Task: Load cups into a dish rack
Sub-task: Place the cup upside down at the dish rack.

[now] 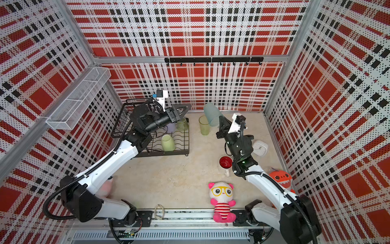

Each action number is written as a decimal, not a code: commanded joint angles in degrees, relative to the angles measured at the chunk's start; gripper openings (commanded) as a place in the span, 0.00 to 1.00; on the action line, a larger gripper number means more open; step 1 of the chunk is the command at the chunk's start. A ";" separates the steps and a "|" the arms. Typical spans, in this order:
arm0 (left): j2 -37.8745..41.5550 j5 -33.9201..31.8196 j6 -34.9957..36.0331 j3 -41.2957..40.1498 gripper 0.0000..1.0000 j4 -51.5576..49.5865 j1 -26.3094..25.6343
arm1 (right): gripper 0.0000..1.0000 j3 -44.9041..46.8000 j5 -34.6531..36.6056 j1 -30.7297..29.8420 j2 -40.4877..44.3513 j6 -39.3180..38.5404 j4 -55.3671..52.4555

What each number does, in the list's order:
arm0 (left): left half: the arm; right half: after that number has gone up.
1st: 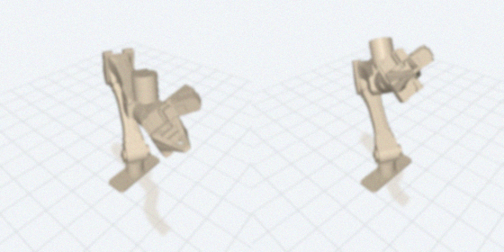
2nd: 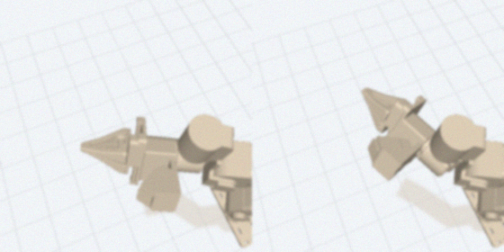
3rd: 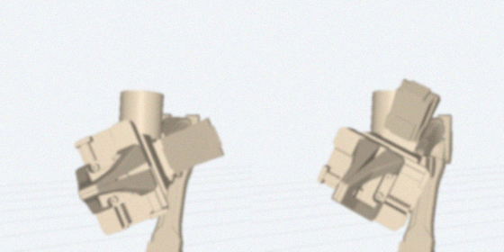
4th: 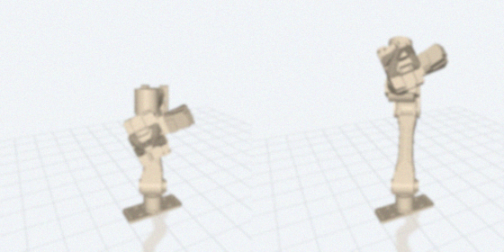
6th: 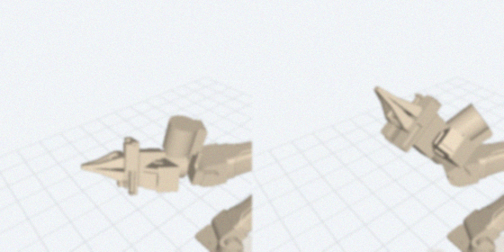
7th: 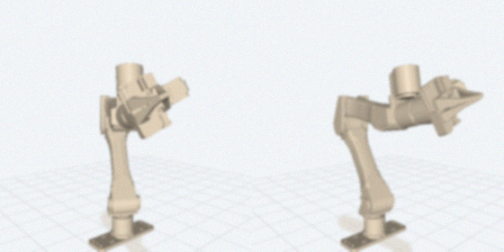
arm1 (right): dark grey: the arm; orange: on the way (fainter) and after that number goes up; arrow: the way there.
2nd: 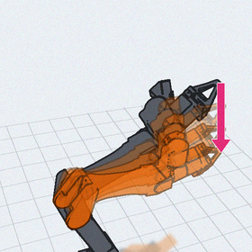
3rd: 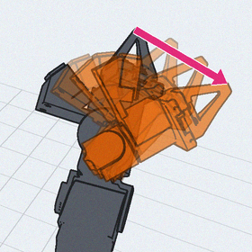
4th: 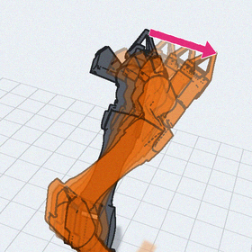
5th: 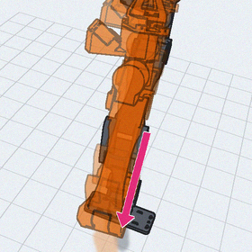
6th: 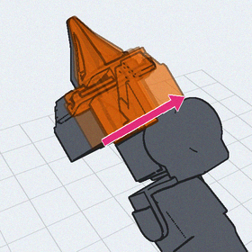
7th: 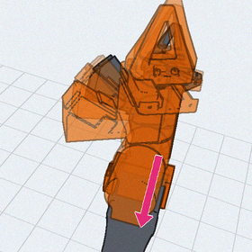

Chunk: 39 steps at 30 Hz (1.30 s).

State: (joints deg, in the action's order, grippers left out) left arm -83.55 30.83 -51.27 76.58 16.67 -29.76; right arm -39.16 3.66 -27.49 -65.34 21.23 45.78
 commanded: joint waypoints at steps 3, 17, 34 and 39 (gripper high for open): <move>-3.20 8.66 -10.73 2.62 1.00 5.80 -2.24 | 0.00 -0.93 -8.85 -1.43 -1.63 -1.27 12.46; -4.47 12.39 -12.47 2.84 0.89 6.54 -2.42 | 0.00 -1.45 -15.41 -1.43 -0.97 -3.15 7.88; -2.67 12.26 -11.15 -0.84 0.67 7.16 -0.49 | 0.00 -3.51 -16.14 -1.43 -0.83 -3.83 1.17; -2.31 11.24 -11.01 -2.00 0.61 7.16 0.20 | 0.40 -3.65 -16.05 -1.44 -1.36 -3.85 0.12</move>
State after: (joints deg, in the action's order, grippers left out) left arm -87.74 42.02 -63.88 75.66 21.50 -30.24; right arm -41.43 -11.99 -28.75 -66.76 17.61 46.96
